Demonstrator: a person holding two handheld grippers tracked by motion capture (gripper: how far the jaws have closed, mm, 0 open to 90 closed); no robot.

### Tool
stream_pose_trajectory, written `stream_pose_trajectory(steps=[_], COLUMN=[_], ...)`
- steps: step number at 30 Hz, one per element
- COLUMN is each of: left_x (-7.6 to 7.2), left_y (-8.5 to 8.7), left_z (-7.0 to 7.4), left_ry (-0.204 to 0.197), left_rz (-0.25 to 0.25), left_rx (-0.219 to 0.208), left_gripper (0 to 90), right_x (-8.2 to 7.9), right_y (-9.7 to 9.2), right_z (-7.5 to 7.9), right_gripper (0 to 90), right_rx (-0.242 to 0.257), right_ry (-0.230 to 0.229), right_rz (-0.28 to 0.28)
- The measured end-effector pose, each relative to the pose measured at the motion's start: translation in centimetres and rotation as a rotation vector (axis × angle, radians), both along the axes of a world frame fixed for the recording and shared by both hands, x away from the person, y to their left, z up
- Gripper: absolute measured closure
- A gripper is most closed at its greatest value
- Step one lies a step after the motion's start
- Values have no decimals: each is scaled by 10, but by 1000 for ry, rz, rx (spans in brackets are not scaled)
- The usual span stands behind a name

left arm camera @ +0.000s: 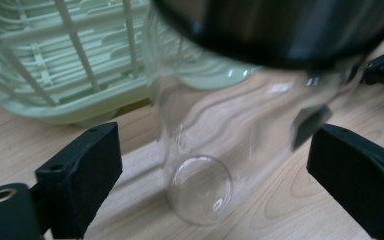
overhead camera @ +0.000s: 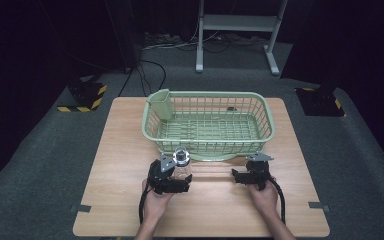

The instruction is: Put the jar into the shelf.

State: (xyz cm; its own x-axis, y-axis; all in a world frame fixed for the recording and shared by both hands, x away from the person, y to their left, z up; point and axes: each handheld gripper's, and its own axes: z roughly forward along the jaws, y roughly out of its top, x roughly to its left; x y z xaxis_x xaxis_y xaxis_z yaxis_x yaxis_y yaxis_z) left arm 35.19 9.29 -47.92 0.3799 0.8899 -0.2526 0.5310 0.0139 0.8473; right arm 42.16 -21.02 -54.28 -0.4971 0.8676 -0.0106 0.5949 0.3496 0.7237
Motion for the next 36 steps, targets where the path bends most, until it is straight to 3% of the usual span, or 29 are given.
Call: stream_pose_trajectory(steps=[1, 2, 3, 4, 5, 6, 8, 9, 10, 11, 12, 13, 14, 15, 16, 17, 21, 22, 29, 36], left_x=[0, 1, 2, 3, 4, 5, 7, 6, 8, 9, 8, 9, 9, 8, 9, 10, 10, 9, 10, 7], left_y=[16, 15, -3, -4, 13, -6, -7, 11, 10, -9, 8, -11, -11, 7, 6, -12, -12, 6, 4, 3], left_z=[6, 7, 1, 1, 6, 0, -1, 4, 3, -2, 3, -2, -2, 3, 3, -2, 0, 6, 10, 26], left_ry=[48, 45, -9, -9, 47, -4, -6, 49, 49, -3, 48, -8, -8, 44, 43, -14, -21, 36, 46, 45], left_rz=[-150, -150, -1, 1, -149, 4, 7, -146, -144, 6, -141, 13, 13, -138, -138, 11, 21, -132, -151, -204], left_rx=[234, 233, 1, -1, 228, -8, -12, 223, 217, -14, 217, -13, -13, 225, 230, -2, 8, 248, 281, 261], left_gripper=[93, 104, 117, 123, 129, 137, 159, 159, 182, 191, 198, 210, 224, 232, 241, 254, 302, 305, 314, 317], right_x=[0, 0, 0, 0, 0, 0, 0, 0, 0, 0, 0, 0, 0, 0, 0, 0, 0, 0, 0, 0], right_y=[0, 0, 0, 0, 0, 0, 0, 0, 0, 0, 0, 0, 0, 0, 0, 0, 0, 0, 0, 0], right_z=[0, 0, 0, 0, 0, 0, 0, 0, 0, 0, 0, 0, 0, 0, 0, 0, 0, 0, 0, 0], right_gripper=[111, 111, 111, 111, 111, 111, 111, 111, 111, 111, 111, 111, 111, 111, 111, 111, 111, 111, 111, 111], right_rx=[0, 0, 0, 0, 0, 0, 0, 0, 0, 0, 0, 0, 0, 0, 0, 0, 2, 2, 2, 1], right_ry=[0, 0, 0, 0, -1, 0, 0, 0, 0, 0, 0, 0, 0, 0, 0, 1, 0, 0, 1, 0], right_rz=[0, 0, 0, 0, 0, 0, 0, 0, 0, 0, 0, 0, 0, 0, 0, -1, -2, -1, -2, -1])
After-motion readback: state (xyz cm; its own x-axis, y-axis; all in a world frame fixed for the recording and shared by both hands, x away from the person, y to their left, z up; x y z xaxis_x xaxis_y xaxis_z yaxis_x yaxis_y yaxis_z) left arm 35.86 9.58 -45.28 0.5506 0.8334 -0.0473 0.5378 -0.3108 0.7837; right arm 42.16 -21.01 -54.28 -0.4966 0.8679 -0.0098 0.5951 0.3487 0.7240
